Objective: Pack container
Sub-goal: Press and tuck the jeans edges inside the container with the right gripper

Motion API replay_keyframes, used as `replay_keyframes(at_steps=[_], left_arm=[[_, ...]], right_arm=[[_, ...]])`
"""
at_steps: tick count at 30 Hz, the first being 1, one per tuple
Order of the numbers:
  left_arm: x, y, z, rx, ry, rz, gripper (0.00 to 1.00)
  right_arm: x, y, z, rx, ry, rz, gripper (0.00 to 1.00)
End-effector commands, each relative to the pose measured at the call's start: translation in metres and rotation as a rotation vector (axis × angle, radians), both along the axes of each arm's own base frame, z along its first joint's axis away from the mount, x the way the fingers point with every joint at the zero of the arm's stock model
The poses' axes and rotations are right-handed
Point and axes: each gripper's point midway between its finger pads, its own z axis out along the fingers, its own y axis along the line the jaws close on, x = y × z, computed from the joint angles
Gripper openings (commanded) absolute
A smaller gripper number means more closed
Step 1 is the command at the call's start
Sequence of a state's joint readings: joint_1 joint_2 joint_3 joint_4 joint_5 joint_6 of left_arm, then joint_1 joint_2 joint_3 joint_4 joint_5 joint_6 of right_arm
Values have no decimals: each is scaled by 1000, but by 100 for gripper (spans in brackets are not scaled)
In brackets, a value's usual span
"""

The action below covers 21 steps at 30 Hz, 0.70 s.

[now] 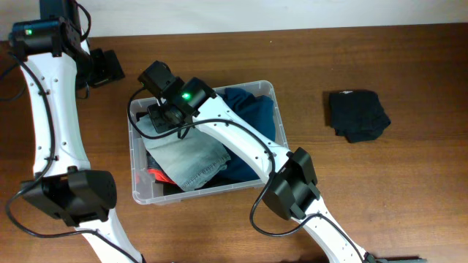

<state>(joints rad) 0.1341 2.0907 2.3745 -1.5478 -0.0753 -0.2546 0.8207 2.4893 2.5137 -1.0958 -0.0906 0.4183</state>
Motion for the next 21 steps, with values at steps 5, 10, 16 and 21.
replay_keyframes(at_steps=[5, 10, 16, 21], left_arm=[[-1, 0, 3, -9, -7, 11, 100], [-2, 0, 3, -9, -7, 11, 99], [-1, -1, 3, -9, -7, 9, 99], [-2, 0, 3, -9, -7, 10, 100]], right_arm=[[4, -16, -4, -66, -8, -41, 4], [14, -42, 60, -67, -123, -107, 4], [21, -58, 90, -51, -171, -145, 4], [21, -59, 74, -75, -145, -143, 4]])
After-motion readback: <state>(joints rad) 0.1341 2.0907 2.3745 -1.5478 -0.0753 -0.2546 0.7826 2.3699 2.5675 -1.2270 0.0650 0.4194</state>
